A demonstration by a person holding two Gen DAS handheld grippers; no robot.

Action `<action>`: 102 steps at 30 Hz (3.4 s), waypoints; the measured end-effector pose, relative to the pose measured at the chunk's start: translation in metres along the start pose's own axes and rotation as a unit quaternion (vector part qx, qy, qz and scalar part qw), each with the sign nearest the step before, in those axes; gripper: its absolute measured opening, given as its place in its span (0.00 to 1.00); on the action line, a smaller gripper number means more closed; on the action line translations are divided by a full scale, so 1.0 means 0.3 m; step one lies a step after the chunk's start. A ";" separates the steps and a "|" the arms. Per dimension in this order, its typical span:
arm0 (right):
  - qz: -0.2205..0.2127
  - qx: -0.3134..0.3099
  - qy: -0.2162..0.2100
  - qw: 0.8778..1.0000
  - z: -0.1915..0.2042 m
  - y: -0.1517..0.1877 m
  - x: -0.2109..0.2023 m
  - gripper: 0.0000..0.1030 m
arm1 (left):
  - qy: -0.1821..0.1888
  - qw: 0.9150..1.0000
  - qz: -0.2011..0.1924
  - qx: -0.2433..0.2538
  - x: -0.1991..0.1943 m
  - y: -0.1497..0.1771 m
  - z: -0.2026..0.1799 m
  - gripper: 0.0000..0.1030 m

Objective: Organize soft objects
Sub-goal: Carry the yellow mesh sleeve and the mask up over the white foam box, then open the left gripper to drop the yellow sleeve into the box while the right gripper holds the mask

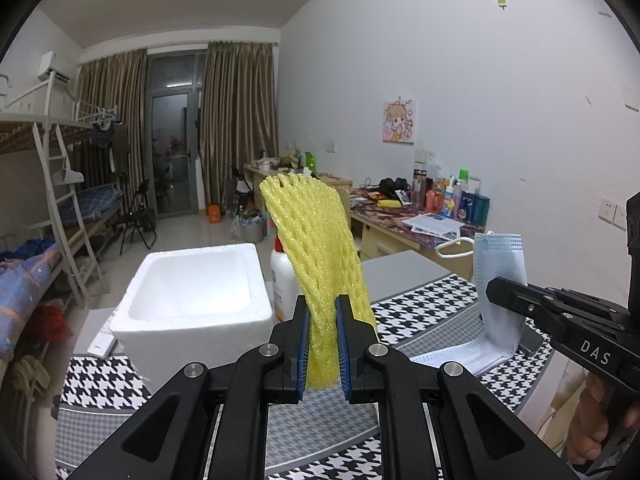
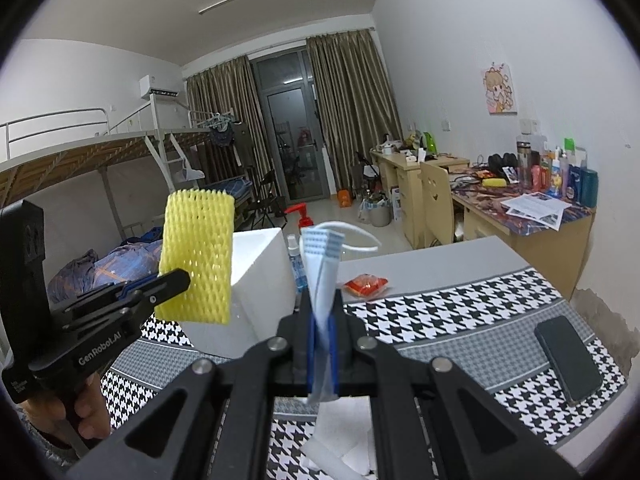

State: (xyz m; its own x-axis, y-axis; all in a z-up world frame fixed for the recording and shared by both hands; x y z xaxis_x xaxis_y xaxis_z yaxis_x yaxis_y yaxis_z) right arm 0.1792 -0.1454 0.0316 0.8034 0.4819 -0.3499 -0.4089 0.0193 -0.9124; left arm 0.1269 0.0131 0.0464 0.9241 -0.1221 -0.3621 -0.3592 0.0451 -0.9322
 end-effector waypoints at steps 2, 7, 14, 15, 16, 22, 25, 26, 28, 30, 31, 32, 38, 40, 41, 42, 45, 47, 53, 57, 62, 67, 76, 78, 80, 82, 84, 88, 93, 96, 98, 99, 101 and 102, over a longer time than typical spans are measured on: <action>-0.002 -0.002 -0.001 1.000 0.007 -0.014 0.005 0.08 | -0.003 1.000 -0.002 0.001 0.005 -0.009 0.006 0.13; -0.007 -0.005 -0.002 1.000 0.027 -0.044 0.016 0.08 | -0.012 1.000 -0.007 0.003 0.016 -0.028 0.017 0.13; -0.016 -0.012 -0.005 1.000 0.048 -0.083 0.034 0.08 | -0.019 1.000 -0.011 0.001 0.026 -0.049 0.042 0.13; -0.017 -0.014 -0.003 1.000 0.051 -0.088 0.037 0.08 | -0.019 1.000 -0.011 0.001 0.025 -0.051 0.047 0.13; -0.017 -0.015 -0.002 1.000 0.053 -0.092 0.041 0.08 | -0.019 1.000 -0.012 0.001 0.028 -0.056 0.050 0.13; -0.020 -0.012 0.003 1.000 0.054 -0.127 0.061 0.08 | -0.025 1.000 -0.017 0.002 0.043 -0.083 0.060 0.13; -0.023 -0.015 0.007 1.000 0.057 -0.146 0.079 0.08 | -0.033 0.999 -0.018 0.002 0.055 -0.093 0.071 0.13; -0.022 -0.015 0.007 1.000 0.056 -0.147 0.083 0.08 | -0.035 0.999 -0.018 0.002 0.058 -0.094 0.075 0.13; -0.019 -0.014 0.002 1.000 0.060 -0.156 0.094 0.08 | -0.041 0.999 -0.018 0.002 0.066 -0.101 0.085 0.13; -0.018 -0.014 -0.004 1.000 0.068 -0.169 0.106 0.08 | -0.046 0.999 -0.019 0.001 0.069 -0.108 0.096 0.13; -0.019 -0.016 -0.004 1.000 0.073 -0.175 0.110 0.08 | -0.050 0.999 -0.021 0.000 0.071 -0.113 0.103 0.13; -0.021 -0.018 -0.003 1.000 0.077 -0.181 0.114 0.08 | -0.053 0.998 -0.022 0.001 0.073 -0.116 0.107 0.13; -0.021 -0.026 -0.004 0.999 0.104 -0.210 0.150 0.08 | -0.069 0.997 -0.021 -0.005 0.087 -0.125 0.143 0.13; -0.019 -0.025 -0.005 0.999 0.111 -0.219 0.164 0.08 | -0.075 0.997 -0.022 -0.007 0.089 -0.127 0.156 0.13; -0.019 -0.026 -0.004 0.999 0.113 -0.222 0.170 0.08 | -0.079 0.997 -0.022 -0.008 0.090 -0.127 0.163 0.13; -0.019 -0.026 -0.004 0.999 0.116 -0.225 0.176 0.08 | -0.081 0.996 -0.022 -0.009 0.093 -0.128 0.164 0.13; -0.018 -0.026 -0.006 0.999 0.125 -0.233 0.198 0.08 | -0.092 0.995 -0.023 -0.010 0.098 -0.130 0.176 0.13; -0.017 -0.024 -0.008 1.000 0.128 -0.241 0.212 0.08 | -0.096 0.995 -0.023 -0.010 0.102 -0.133 0.186 0.13; -0.016 -0.018 -0.022 0.999 0.150 -0.264 0.247 0.08 | -0.114 0.993 -0.021 -0.012 0.111 -0.134 0.212 0.13; -0.018 -0.024 -0.025 0.999 0.176 -0.279 0.266 0.08 | -0.126 0.992 -0.018 -0.017 0.118 -0.132 0.239 0.13; -0.021 -0.030 -0.032 0.999 0.211 -0.289 0.286 0.08 | -0.136 0.990 -0.010 -0.023 0.135 -0.121 0.263 0.13; -0.021 -0.032 -0.031 0.999 0.231 -0.298 0.312 0.08 | -0.141 0.990 0.000 -0.024 0.160 -0.115 0.273 0.13; -0.015 -0.031 -0.031 0.999 0.236 -0.300 0.350 0.08 | -0.145 0.988 0.026 -0.041 0.222 -0.095 0.323 0.13; -0.015 -0.032 -0.030 0.999 0.238 -0.298 0.358 0.08 | -0.144 0.988 0.033 -0.042 0.238 -0.096 0.329 0.13; -0.014 -0.032 -0.029 0.999 0.238 -0.293 0.362 0.08 | -0.142 0.988 0.041 -0.045 0.252 -0.090 0.330 0.13; -0.011 -0.029 -0.031 0.999 0.238 -0.292 0.368 0.08 | -0.136 0.988 0.053 -0.046 0.269 -0.079 0.334 0.16; -0.010 -0.027 -0.031 0.999 0.236 -0.294 0.372 0.08 | -0.134 0.988 0.065 -0.048 0.284 -0.068 0.344 0.40; -0.011 -0.032 -0.030 0.999 0.235 -0.297 0.375 0.08 | -0.146 0.985 0.063 -0.061 0.276 -0.052 0.368 0.78; -0.012 -0.035 -0.025 0.999 0.234 -0.303 0.388 0.08 | -0.161 0.984 0.051 -0.058 0.245 -0.051 0.379 0.95; -0.012 -0.036 -0.025 0.999 0.234 -0.304 0.391 0.08 | -0.165 0.984 0.044 -0.057 0.226 -0.055 0.384 0.96; -0.011 -0.035 -0.026 0.999 0.233 -0.305 0.395 0.08 | -0.170 0.983 0.040 -0.060 0.219 -0.056 0.392 0.96; -0.011 -0.035 -0.027 0.999 0.235 -0.306 0.397 0.08 | -0.173 0.982 0.038 -0.061 0.213 -0.058 0.401 0.96; -0.012 -0.038 -0.028 0.999 0.246 -0.308 0.402 0.08 | -0.179 0.981 0.034 -0.064 0.201 -0.059 0.421 0.96; -0.013 -0.038 -0.029 0.999 0.250 -0.311 0.404 0.08 | -0.182 0.980 0.032 -0.066 0.193 -0.059 0.431 0.96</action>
State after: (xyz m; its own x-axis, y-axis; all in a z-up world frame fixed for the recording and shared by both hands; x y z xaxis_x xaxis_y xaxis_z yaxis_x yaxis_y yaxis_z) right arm 0.2823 -0.0231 0.0901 0.7854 0.5325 -0.3156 -0.3531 -0.0334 -0.9350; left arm 0.2036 0.1335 0.0418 0.8755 0.2404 -0.4191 -0.4096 -0.0909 -0.9077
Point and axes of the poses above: each gripper's, at about its wrist camera, not at the fingertips, and x roughly the way its jaws point, z to its left, y to its underside, the point moved 4 cm from there along x, roughly the way its jaws point, and after that the axes turned 2 degrees about x, right-handed, at the moved point
